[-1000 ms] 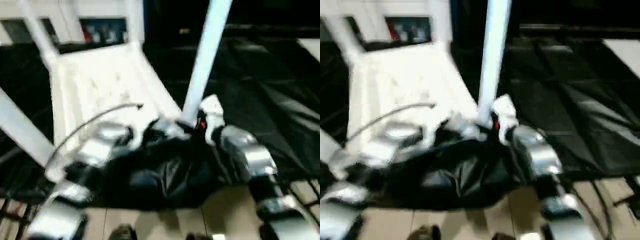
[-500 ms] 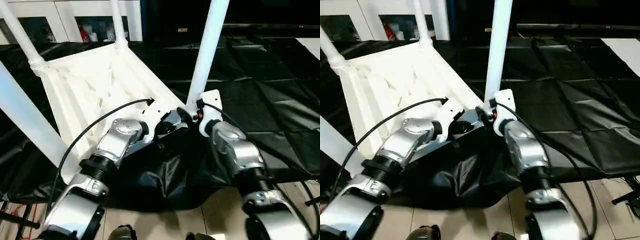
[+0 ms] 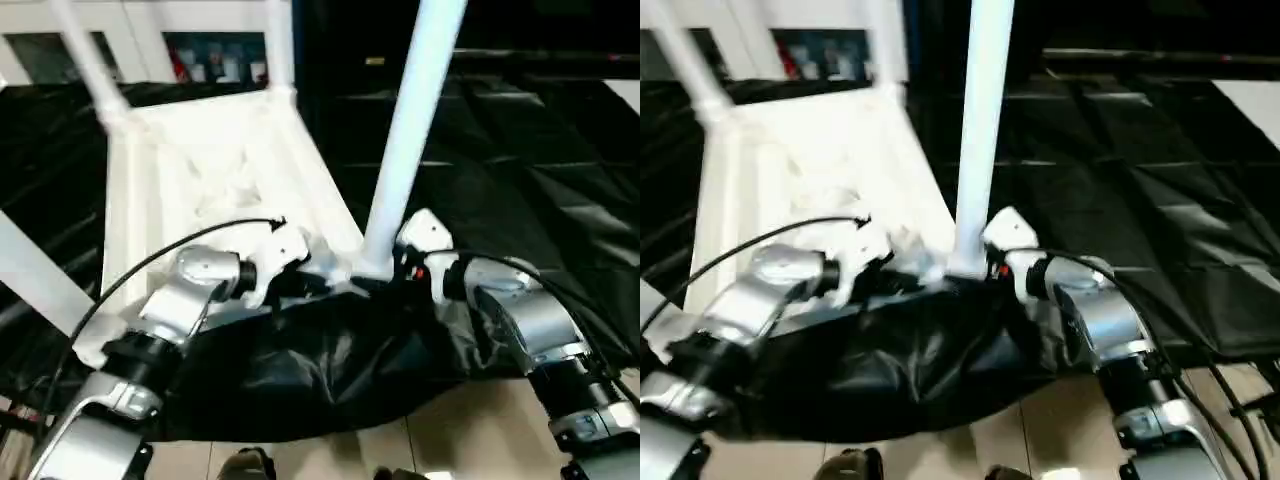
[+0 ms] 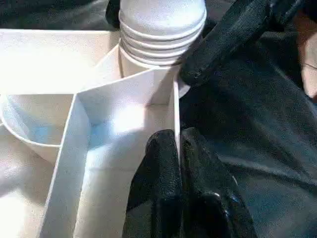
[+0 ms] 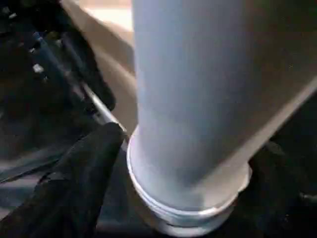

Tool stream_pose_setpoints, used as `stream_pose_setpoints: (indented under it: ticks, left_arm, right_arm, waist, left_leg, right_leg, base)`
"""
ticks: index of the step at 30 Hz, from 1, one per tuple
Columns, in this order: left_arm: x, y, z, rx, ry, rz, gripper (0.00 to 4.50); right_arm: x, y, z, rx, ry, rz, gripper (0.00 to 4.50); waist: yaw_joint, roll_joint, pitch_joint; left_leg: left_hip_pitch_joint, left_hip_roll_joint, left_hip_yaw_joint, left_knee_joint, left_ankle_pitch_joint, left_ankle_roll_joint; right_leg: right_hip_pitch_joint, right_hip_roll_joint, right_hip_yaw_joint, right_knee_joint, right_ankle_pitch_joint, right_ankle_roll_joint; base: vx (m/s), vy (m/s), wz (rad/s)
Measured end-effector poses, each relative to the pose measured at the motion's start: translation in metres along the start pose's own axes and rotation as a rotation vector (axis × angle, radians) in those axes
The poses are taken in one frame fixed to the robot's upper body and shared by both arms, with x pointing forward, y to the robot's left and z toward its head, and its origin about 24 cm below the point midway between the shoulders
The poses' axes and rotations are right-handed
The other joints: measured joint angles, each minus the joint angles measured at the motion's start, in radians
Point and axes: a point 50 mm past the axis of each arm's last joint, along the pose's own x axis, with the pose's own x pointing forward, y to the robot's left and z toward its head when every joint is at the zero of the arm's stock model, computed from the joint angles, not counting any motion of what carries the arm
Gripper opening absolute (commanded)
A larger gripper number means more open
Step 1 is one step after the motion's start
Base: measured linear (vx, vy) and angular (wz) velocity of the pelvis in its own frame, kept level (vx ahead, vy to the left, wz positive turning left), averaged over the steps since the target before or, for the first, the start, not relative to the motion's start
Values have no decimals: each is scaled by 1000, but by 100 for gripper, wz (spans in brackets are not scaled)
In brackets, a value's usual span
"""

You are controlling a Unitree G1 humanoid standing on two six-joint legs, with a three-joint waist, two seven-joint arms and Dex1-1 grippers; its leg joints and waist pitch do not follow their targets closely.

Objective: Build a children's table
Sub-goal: Rotate leg to tighten

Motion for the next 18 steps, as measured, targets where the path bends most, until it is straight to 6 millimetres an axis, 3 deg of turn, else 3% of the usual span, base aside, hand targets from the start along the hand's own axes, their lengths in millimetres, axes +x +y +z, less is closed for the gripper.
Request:
stream_pose_setpoints:
  ticks: [8,11,15,18]
  left_arm:
    - [-2,-1,-1,-1,-1,-13,0]
    - [-1,0,-1,-18,-8,21,0]
    - [15,12,6,-58,-16,163,0]
    - [33,19,15,-101,-18,250,0]
  right_arm:
    - [0,1,0,34,-8,12,285]
    - [3,0,-1,62,-26,-36,280]
    - [19,-11,-3,207,-101,-277,276]
    - [28,-20,-2,279,-123,-455,275]
  waist:
    - [4,0,0]
    - [2,-1,0]
    - [-14,-1,-1]
    - [-18,-1,-1]
  left_leg:
    - [0,0,0,0,0,0]
    - [0,0,1,0,0,0]
    - [2,0,0,0,0,0]
    - [3,0,0,0,0,0]
  right_leg:
    - [0,0,0,0,0,0]
    - [0,0,0,1,0,0]
    - [0,0,1,3,2,-2]
    - [0,0,1,3,3,-2]
  base:
    - [0,0,0]
    - [0,0,0]
    - [0,0,0]
    - [0,0,0]
